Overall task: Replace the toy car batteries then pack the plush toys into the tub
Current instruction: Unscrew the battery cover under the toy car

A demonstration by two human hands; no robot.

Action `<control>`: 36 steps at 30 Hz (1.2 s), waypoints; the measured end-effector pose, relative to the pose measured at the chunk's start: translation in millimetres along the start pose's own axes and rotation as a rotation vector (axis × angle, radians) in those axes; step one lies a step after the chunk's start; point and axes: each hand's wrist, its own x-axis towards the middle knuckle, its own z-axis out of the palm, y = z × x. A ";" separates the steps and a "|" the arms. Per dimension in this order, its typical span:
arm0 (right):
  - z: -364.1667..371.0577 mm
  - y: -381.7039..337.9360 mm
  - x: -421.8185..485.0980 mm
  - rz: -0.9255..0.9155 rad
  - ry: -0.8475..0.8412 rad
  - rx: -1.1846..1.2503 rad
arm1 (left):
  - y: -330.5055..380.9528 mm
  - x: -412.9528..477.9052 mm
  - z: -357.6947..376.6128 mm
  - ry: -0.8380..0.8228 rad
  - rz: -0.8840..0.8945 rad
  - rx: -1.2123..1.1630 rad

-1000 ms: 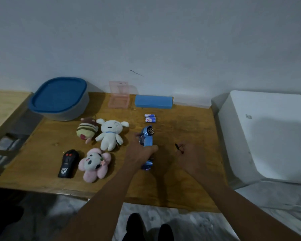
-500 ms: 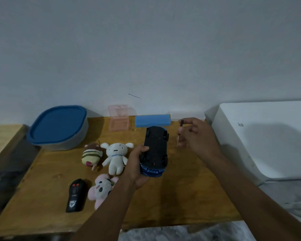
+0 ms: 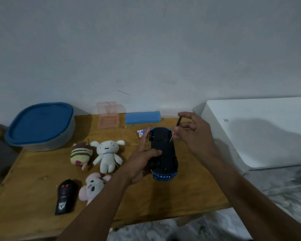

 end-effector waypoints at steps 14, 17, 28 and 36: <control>-41.7 7.7 5.6 -0.211 -0.067 -0.038 | -2.4 3.6 38.4 -0.064 0.124 0.118; -42.5 9.6 6.2 -0.257 -0.064 -0.077 | -4.9 5.5 41.2 -0.073 0.127 0.113; -39.2 8.1 5.8 -0.309 -0.044 0.004 | 0.9 6.4 38.5 -0.045 0.162 0.180; -35.7 12.7 7.7 -0.318 -0.040 -0.027 | 4.2 5.7 36.8 -0.044 0.185 0.157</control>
